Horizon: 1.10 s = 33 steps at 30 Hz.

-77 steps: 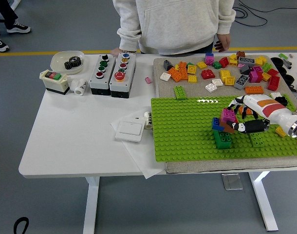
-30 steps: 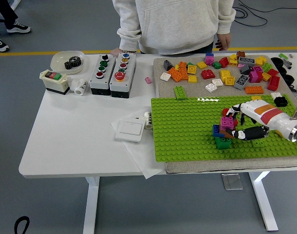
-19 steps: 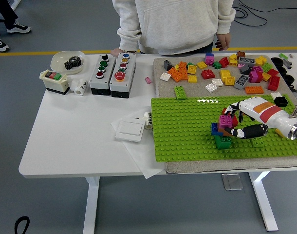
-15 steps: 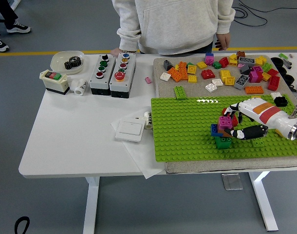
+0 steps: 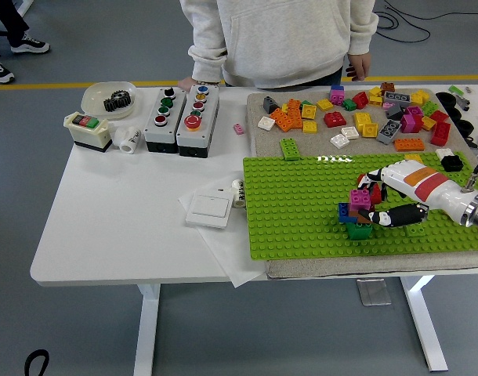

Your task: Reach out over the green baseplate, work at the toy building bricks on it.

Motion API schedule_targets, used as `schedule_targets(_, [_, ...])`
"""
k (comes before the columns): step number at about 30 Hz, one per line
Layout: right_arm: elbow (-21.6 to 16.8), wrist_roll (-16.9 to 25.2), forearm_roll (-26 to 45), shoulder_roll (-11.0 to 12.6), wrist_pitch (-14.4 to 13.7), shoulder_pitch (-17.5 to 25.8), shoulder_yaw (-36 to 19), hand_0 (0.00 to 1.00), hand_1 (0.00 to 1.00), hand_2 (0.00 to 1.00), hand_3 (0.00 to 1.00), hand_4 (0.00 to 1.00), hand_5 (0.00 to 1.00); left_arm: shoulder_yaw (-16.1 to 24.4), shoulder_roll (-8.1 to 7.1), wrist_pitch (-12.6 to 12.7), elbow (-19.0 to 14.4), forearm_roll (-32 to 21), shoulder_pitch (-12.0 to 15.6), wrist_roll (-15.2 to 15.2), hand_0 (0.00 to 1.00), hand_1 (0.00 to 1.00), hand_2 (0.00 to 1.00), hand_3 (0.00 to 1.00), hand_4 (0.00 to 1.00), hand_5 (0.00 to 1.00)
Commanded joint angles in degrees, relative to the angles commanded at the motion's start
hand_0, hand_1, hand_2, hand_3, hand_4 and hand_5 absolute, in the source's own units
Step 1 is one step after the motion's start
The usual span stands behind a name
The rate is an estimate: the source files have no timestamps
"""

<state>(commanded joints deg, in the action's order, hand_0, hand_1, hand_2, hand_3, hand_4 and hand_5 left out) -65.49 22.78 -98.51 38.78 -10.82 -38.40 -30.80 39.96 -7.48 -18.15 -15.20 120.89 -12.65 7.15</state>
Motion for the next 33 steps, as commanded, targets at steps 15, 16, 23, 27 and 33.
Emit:
schedule_targets(15, [-9.3,-14.6,11.4,1.7,-4.4,3.1,-1.0,0.171,0.367,0.497,0.493,0.700,0.427,0.2,0.01,0.1,0.0,0.5,0.1,0.1,0.751,0.758,0.714,0.597,0.667,0.600])
schedule_targets(16, [-10.5,-16.3,11.8,1.8,-5.0,3.4,-1.3,0.158,0.347,0.491,0.491,0.699,0.432,0.3,-0.02,0.1,0.0,0.6,0.1,0.2,0.748,0.755,0.712,0.597,0.667,0.601])
schedule_targets(23, [-15.8,-27.0,13.4,1.5,-8.8,5.5,-4.1,0.112,0.314,0.486,0.495,0.702,0.438,0.3,-0.20,0.0,0.1,0.5,0.0,0.4,0.748,0.754,0.712,0.596,0.666,0.600])
schedule_targets(27, [-17.4,-32.6,11.5,0.2,-10.4,7.2,-6.3,0.112,0.314,0.486,0.495,0.702,0.438,0.5,-0.33,-0.2,0.2,0.8,0.0,0.6,0.748,0.754,0.712,0.596,0.666,0.600])
schedule_targets(33, [-17.6,-38.8,7.7,-3.0,-10.9,9.9,-10.5,0.100,0.303,0.487,0.499,0.710,0.443,0.9,-0.51,-0.6,0.2,1.3,0.1,0.8,0.749,0.753,0.713,0.596,0.666,0.600])
